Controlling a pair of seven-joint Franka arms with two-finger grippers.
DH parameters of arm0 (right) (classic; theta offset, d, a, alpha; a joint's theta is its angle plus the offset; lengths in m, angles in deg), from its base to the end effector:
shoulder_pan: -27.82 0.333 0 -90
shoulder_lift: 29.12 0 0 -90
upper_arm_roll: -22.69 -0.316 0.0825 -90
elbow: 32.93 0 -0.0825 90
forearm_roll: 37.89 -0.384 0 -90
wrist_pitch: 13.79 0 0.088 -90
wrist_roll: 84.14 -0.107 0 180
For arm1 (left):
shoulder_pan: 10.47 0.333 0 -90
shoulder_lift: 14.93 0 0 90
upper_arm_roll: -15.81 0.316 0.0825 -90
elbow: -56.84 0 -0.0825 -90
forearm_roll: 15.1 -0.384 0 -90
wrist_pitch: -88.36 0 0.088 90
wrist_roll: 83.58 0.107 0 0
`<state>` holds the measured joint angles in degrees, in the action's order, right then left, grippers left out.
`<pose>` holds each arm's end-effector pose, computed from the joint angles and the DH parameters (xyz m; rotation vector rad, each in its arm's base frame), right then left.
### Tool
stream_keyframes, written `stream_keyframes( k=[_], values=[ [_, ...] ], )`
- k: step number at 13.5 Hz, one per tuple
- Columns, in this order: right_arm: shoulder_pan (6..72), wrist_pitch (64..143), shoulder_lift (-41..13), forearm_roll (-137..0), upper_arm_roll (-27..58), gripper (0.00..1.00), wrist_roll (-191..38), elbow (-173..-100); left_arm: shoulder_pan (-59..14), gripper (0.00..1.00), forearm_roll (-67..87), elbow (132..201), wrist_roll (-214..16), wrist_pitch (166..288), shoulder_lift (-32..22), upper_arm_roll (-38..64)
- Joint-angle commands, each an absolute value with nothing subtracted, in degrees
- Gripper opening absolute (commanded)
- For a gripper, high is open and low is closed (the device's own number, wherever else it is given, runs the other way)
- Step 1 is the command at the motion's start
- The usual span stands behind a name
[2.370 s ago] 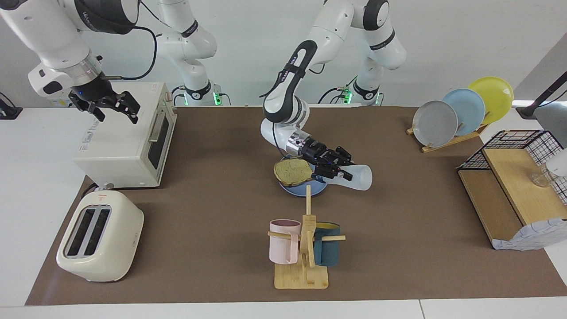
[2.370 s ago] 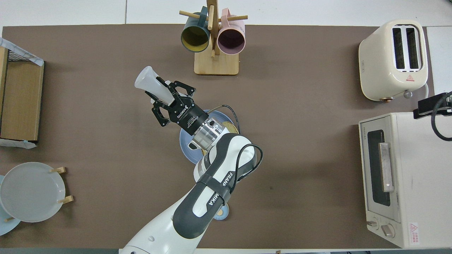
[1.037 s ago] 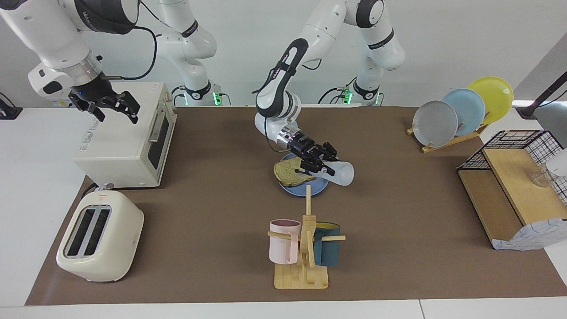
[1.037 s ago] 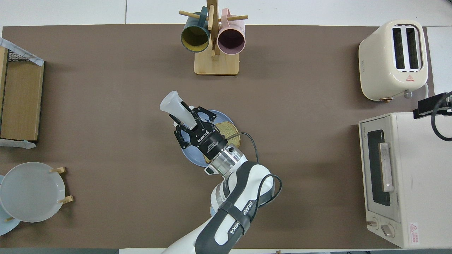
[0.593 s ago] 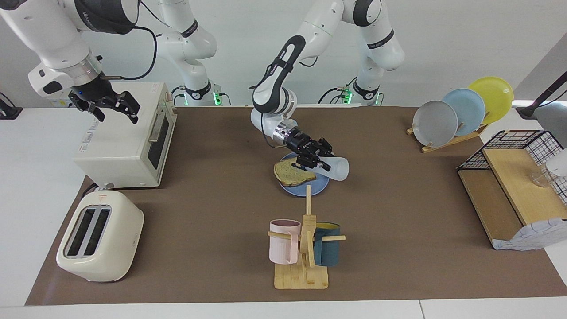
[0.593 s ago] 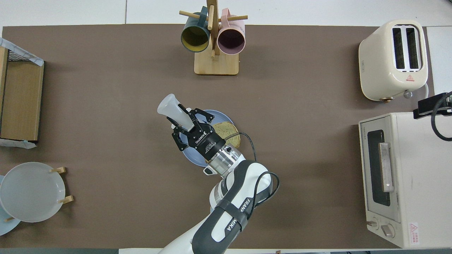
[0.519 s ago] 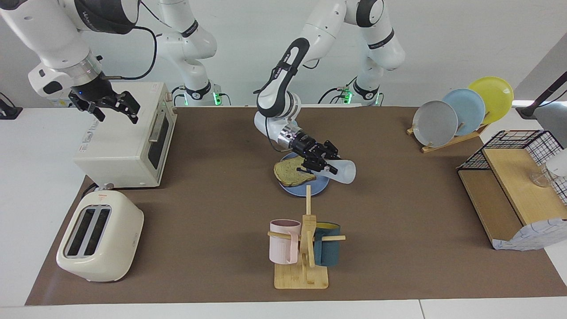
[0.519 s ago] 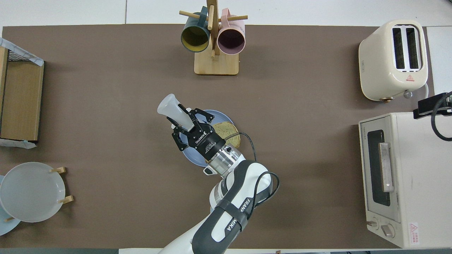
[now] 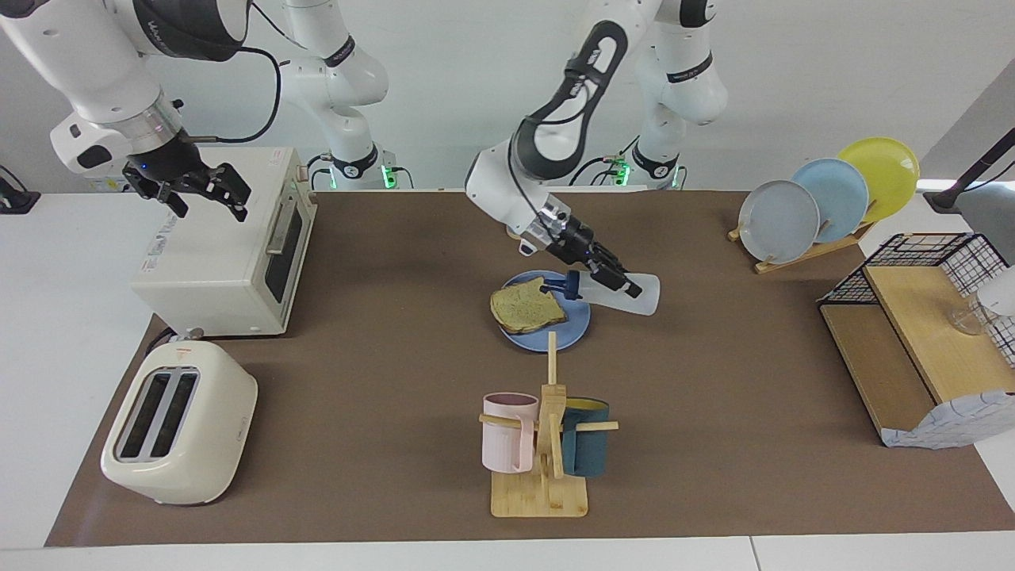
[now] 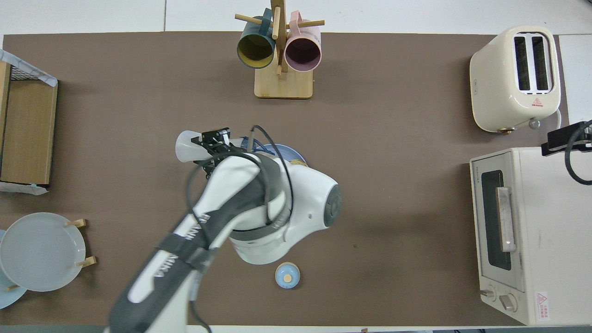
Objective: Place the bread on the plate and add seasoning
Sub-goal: 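Carry the bottle back beside the mug stand with the left gripper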
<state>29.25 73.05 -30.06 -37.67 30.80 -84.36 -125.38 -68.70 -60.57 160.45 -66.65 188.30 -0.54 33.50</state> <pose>0.5386 -0.0641 0.6088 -3.1302 0.1886 0.1281 0.4894 -0.3493 0.4174 -1.8220 1.3482 0.1434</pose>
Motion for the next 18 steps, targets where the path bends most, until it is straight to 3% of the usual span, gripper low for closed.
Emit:
stream_keyframes(
  k=[1, 6, 10, 16, 18],
  values=[
    [29.3, 72.2, -30.7, -37.4, 30.9, 1.00, -83.7, -125.5, -58.8, 0.00, -47.1, 162.6, -71.9, 199.9, -7.0, 33.0],
    [29.3, 72.2, -30.7, -37.4, 30.9, 1.00, -83.7, -125.6, -46.7, 0.00, -23.7, 165.6, -73.0, 229.3, -4.7, 32.9],
    [29.3, 72.2, -30.6, -37.4, 30.9, 1.00, -83.6, -125.5, -43.6, 0.00, -9.7, 166.1, -72.6, 243.4, -0.2, 32.8],
    [29.3, 72.2, -30.7, -37.4, 30.9, 1.00, -83.6, -125.5, -40.2, 0.00, -4.5, 160.9, -72.5, 252.2, 12.8, 31.0],
    [29.3, 72.2, -30.7, -37.4, 30.9, 1.00, -83.7, -125.6, -39.4, 0.00, -4.6, 160.3, -72.4, 253.7, 14.8, 30.8]
  ],
)
